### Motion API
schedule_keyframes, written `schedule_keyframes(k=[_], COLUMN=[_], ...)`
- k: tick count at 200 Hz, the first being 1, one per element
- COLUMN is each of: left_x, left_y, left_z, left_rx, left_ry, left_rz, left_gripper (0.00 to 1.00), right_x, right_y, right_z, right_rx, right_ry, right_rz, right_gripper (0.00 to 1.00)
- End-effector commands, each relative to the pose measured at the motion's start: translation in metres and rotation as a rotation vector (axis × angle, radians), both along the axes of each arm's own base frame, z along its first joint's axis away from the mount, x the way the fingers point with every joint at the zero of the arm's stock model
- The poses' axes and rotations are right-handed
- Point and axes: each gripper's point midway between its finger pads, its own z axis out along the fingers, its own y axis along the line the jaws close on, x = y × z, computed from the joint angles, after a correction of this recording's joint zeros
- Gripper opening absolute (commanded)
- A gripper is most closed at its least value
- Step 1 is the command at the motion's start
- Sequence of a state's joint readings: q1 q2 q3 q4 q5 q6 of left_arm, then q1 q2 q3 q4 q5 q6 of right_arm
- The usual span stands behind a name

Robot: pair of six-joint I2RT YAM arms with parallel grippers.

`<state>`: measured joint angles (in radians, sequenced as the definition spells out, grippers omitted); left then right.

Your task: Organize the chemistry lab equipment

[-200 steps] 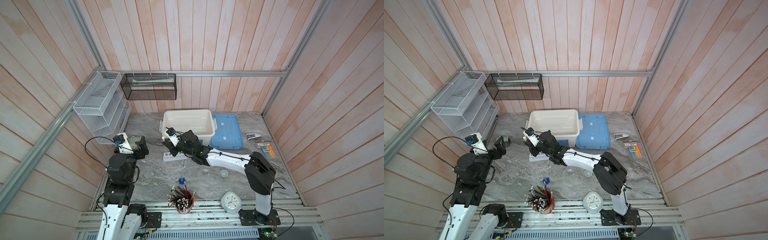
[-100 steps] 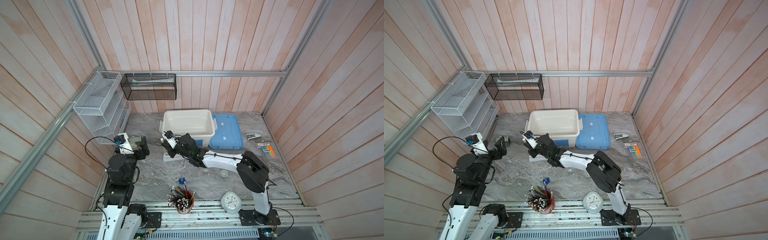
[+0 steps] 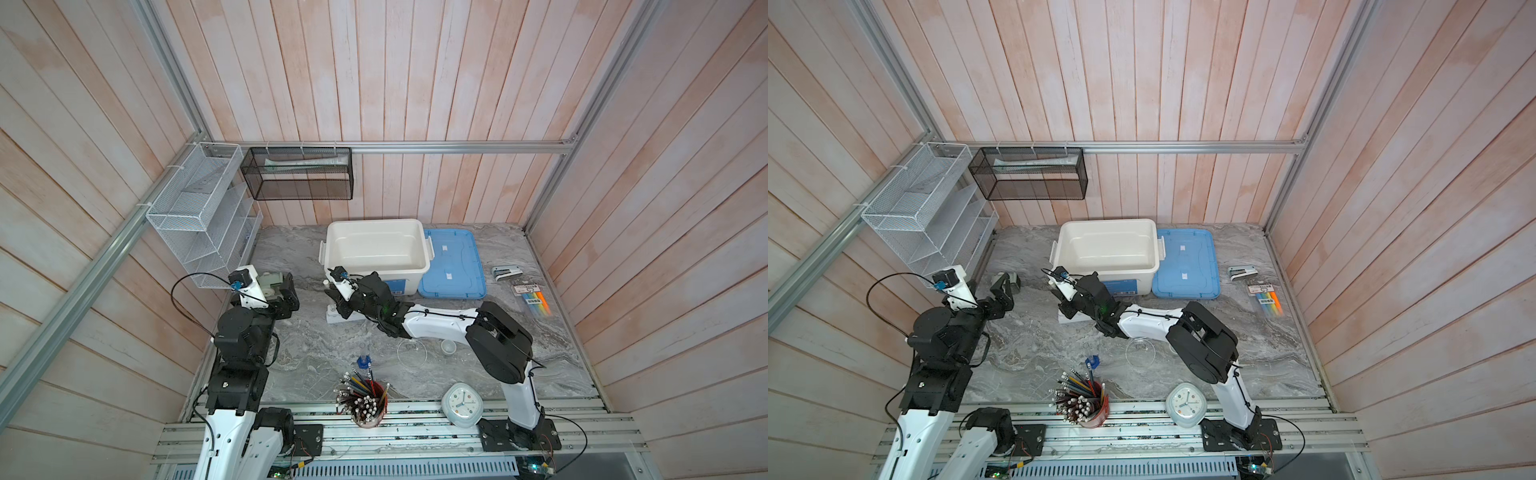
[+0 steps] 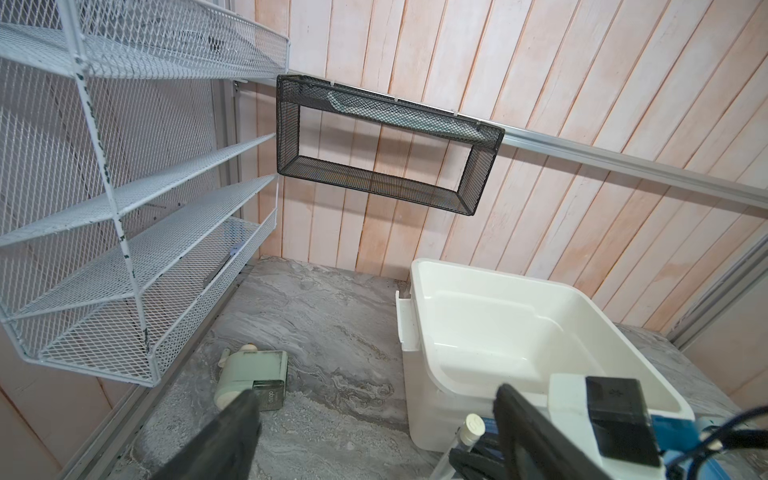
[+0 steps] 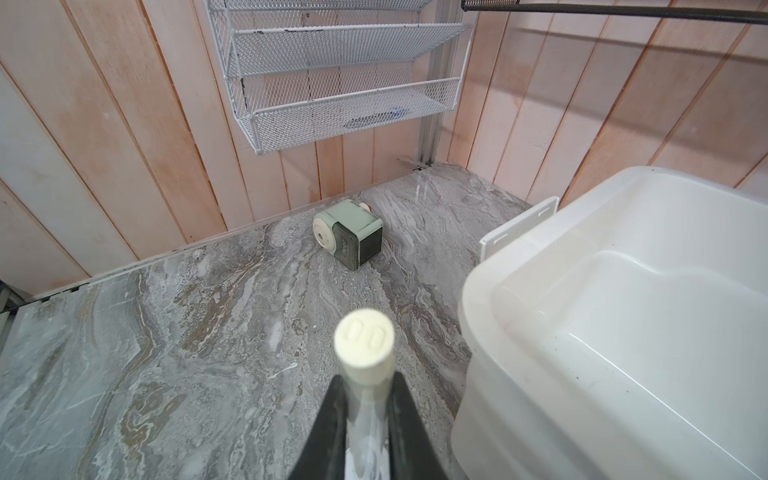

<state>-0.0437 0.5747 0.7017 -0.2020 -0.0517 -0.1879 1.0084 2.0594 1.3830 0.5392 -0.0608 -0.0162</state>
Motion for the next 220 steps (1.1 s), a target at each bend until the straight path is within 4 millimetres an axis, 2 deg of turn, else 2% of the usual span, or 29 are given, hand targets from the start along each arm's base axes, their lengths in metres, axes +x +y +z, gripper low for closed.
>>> schedule_keyframes(k=[1, 220], left_x=[0.002, 0.005], left_y=[-0.002, -0.002], left_z=[-0.004, -0.006], left_rx=[0.005, 0.019], left_ry=[0.002, 0.01], left_rz=[-0.015, -0.016], left_gripper=[0.9, 0.89], right_x=[0.002, 0.008], right_y=[0.001, -0.002], right_z=[-0.01, -0.058], right_rx=[0.007, -0.024], right_ry=[-0.008, 0.006], right_rz=[-0.014, -0.054], right_gripper=[0.11, 0.11])
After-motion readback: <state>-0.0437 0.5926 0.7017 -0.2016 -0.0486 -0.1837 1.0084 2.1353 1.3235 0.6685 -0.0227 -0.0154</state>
